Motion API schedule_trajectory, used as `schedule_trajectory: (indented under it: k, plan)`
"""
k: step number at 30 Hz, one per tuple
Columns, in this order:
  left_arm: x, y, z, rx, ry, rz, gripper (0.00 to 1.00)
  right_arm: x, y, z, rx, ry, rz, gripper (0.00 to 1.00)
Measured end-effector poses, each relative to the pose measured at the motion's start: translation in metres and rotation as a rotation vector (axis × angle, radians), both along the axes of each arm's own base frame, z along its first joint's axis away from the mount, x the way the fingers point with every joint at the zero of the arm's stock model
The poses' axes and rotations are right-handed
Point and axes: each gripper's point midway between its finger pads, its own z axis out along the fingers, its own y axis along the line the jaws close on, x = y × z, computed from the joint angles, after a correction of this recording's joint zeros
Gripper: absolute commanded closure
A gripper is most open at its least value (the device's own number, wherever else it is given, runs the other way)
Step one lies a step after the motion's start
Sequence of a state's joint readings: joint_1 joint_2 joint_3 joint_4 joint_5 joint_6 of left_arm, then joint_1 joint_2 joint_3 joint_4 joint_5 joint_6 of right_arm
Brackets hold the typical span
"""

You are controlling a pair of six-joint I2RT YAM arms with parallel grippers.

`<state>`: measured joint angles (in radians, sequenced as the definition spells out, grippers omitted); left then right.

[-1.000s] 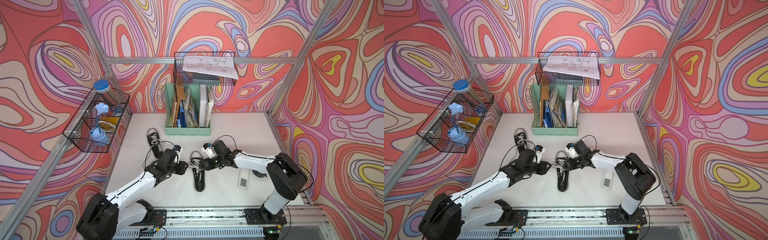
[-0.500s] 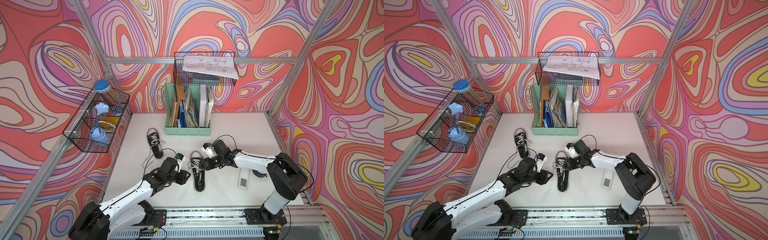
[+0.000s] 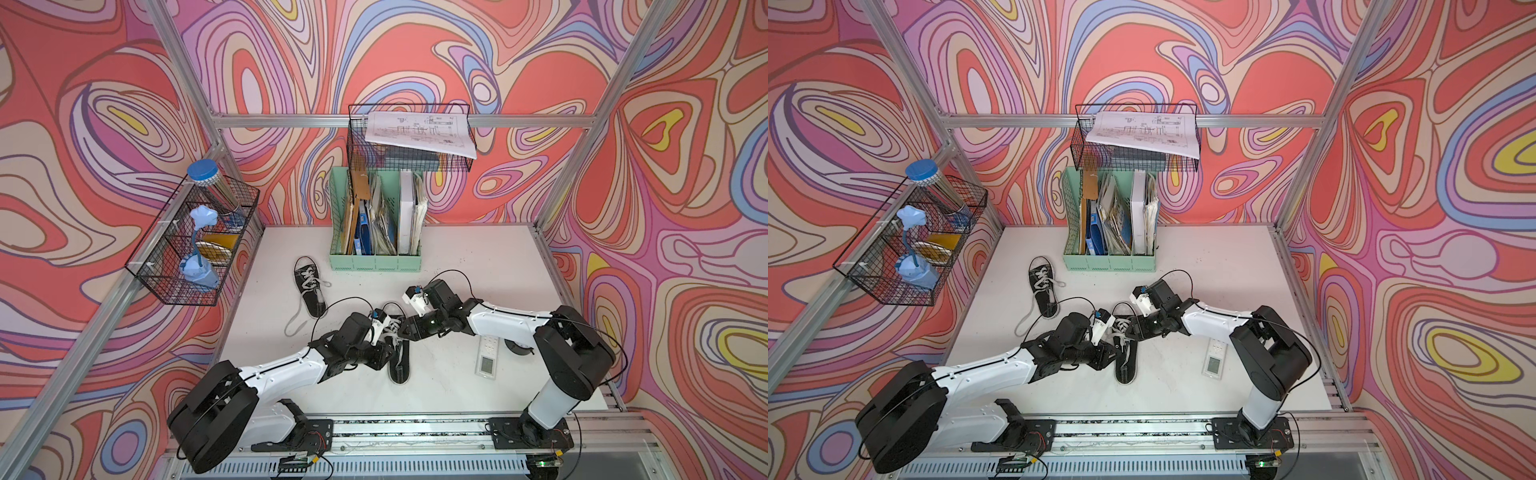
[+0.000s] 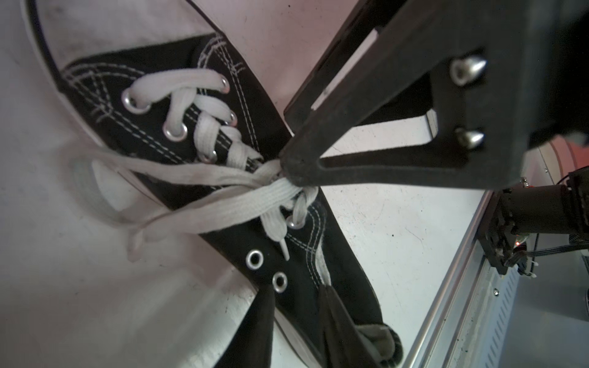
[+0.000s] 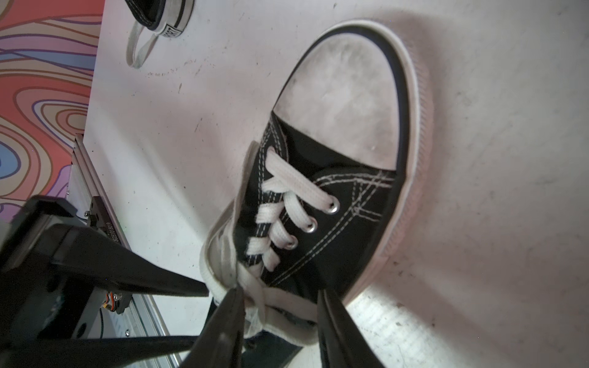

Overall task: Tie the shoes
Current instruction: Tie the shoelace on the shoe.

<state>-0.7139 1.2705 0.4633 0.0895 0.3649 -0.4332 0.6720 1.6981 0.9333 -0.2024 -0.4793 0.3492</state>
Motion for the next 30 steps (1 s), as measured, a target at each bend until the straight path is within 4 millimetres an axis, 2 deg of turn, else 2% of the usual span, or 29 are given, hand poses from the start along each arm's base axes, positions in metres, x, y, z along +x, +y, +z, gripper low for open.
schedule_trajectory:
  k: [7, 15, 19, 23, 30]
  plan:
    - [0.008, -0.006, -0.006, 0.014, -0.009, -0.009, 0.73, 0.0, 0.0, 0.0, 0.001, 0.0, 0.0, 0.6]
    - [0.023, -0.019, -0.002, -0.009, -0.034, -0.01, 0.76, 0.0, 0.0, 0.0, 0.001, 0.0, 0.0, 0.6]
    - [0.023, -0.019, -0.007, -0.002, -0.026, -0.009, 0.77, 0.0, 0.0, 0.0, 0.001, 0.0, 0.0, 0.6]
    - [0.024, -0.018, -0.007, 0.003, -0.029, -0.004, 0.75, 0.0, 0.0, 0.0, 0.001, 0.0, 0.0, 0.6]
    - [0.024, -0.006, -0.008, 0.04, -0.057, 0.034, 0.73, 0.0, 0.0, 0.0, 0.001, 0.0, 0.0, 0.6]
